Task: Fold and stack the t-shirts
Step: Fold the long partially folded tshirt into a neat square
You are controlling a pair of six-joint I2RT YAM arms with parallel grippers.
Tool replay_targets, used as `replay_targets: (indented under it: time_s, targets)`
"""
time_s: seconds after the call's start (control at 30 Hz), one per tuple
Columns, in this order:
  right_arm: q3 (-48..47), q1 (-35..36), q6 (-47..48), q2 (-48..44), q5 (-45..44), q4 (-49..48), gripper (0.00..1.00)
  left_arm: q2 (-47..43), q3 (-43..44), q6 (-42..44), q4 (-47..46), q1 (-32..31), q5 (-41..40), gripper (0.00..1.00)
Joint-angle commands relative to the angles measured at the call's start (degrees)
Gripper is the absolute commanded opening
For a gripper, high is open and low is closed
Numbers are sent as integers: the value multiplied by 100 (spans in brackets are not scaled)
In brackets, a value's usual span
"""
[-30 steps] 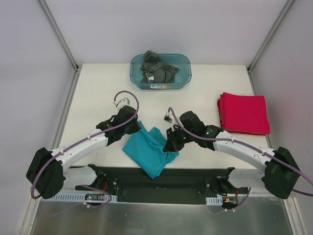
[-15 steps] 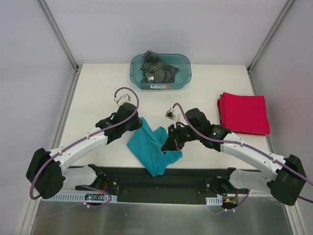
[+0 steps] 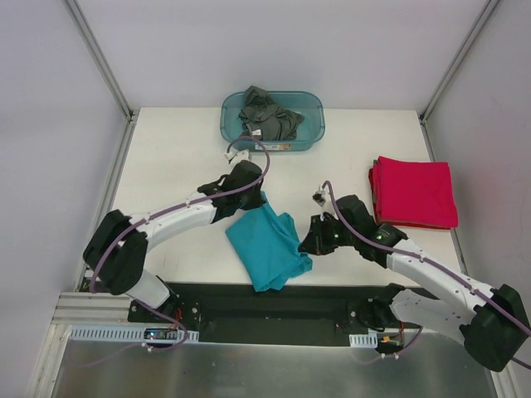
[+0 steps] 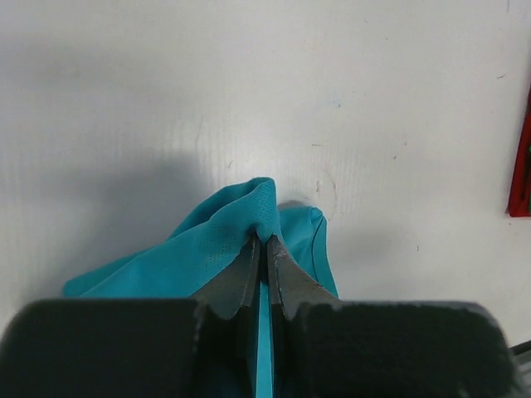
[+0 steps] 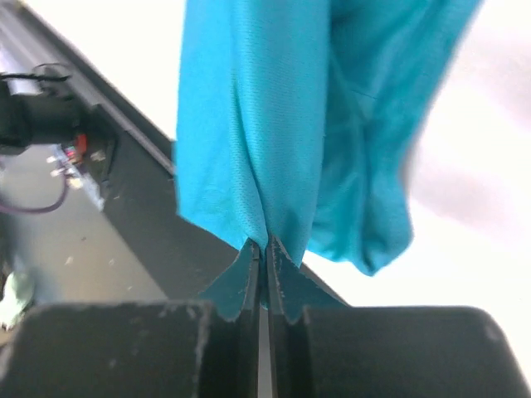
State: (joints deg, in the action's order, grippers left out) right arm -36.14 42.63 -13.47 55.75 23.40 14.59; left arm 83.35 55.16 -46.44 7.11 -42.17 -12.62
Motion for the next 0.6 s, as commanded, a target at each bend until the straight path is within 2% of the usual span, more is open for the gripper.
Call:
replay_targets:
  time_s: [0.0, 0.07, 0.17, 0.2, 0.23, 0.27, 0.33, 0.37, 0.4, 0.43, 0.47, 0.57]
  targets:
    - [440, -264, -234, 155, -633, 229, 3, 891, 671, 398, -237, -19, 251, 0]
    - [590, -273, -322, 235, -1063, 211, 4, 1287, 943, 538, -246, -72, 400, 0]
    - [713, -308, -436, 182, -1513, 194, 5, 1797, 1339, 670, -246, -151, 637, 7]
    - [766, -308, -472, 156, -1592, 202, 6, 1912, 1409, 680, -237, -160, 717, 11]
    - [801, -317, -515, 121, -1654, 211, 8, 2017, 1488, 714, -237, -177, 796, 20]
    - [836, -317, -551, 77, -1733, 220, 15, 2088, 1524, 750, -228, -169, 892, 32]
    - [881, -317, -560, -72, -1873, 307, 28, 2098, 1551, 785, -237, -177, 1024, 49]
    - [863, -326, -525, -168, -1987, 421, 44, 2054, 1551, 829, -237, -177, 1051, 59]
    - [793, -317, -446, -248, -2093, 596, 74, 1975, 1551, 916, -237, -169, 1069, 74]
    - [697, -317, -324, -344, -2198, 798, 96, 1879, 1560, 1047, -237, -177, 1130, 88]
    - [548, -326, -183, -415, -2304, 1087, 96, 1773, 1568, 1092, -237, -169, 1191, 99]
    - [144, -317, 99, -582, -2402, 1538, 96, 1308, 1516, 1180, -246, -186, 1236, 99]
